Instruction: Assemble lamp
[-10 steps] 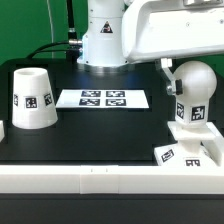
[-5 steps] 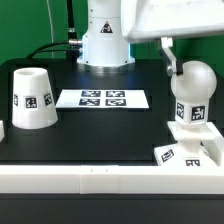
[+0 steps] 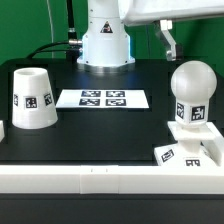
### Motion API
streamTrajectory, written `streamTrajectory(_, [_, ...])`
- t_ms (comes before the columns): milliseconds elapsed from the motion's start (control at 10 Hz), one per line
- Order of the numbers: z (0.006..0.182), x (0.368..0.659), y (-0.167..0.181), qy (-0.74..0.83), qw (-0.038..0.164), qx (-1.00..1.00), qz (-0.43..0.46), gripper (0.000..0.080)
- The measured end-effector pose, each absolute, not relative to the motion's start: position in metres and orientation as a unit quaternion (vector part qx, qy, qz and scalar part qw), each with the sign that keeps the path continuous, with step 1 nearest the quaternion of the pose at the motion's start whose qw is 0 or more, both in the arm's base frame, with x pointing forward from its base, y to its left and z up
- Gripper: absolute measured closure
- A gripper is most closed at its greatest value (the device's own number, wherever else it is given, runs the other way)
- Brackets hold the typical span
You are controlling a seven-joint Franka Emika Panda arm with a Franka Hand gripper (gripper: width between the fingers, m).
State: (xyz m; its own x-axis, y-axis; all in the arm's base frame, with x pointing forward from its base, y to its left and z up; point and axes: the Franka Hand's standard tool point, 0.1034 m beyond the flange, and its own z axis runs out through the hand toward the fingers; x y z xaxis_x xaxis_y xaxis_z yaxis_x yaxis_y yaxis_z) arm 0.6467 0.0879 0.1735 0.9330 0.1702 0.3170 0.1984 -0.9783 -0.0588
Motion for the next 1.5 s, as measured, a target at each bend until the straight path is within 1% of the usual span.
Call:
streamTrajectory(100, [0.172, 0.644, 0.089, -0.095, 0.047, -0.984, -0.140, 0.0101])
streamTrajectory(400, [0.159, 0.633, 0.085, -0.100, 0.054, -0.992, -0.049, 0.0101])
streamTrajectory(600, [0.148, 0.628, 0.087, -0.103, 0.059, -0.993, -0.005, 0.0101])
streamTrajectory(700, [0.143, 0.621, 0.088, -0.105, 0.063, -0.992, 0.031, 0.0101])
streamTrajectory(900, [0.136, 0.622, 0.090, -0.106, 0.065, -0.991, 0.044, 0.0101])
streamTrajectory(1200, [0.129, 0.623, 0.088, -0.111, 0.064, -0.991, 0.035, 0.0101])
streamTrajectory(1400, [0.129, 0.623, 0.087, -0.128, 0.064, -0.989, 0.033, 0.0101])
streamTrajectory(1500, [0.129, 0.623, 0.088, -0.130, 0.064, -0.989, 0.033, 0.0213])
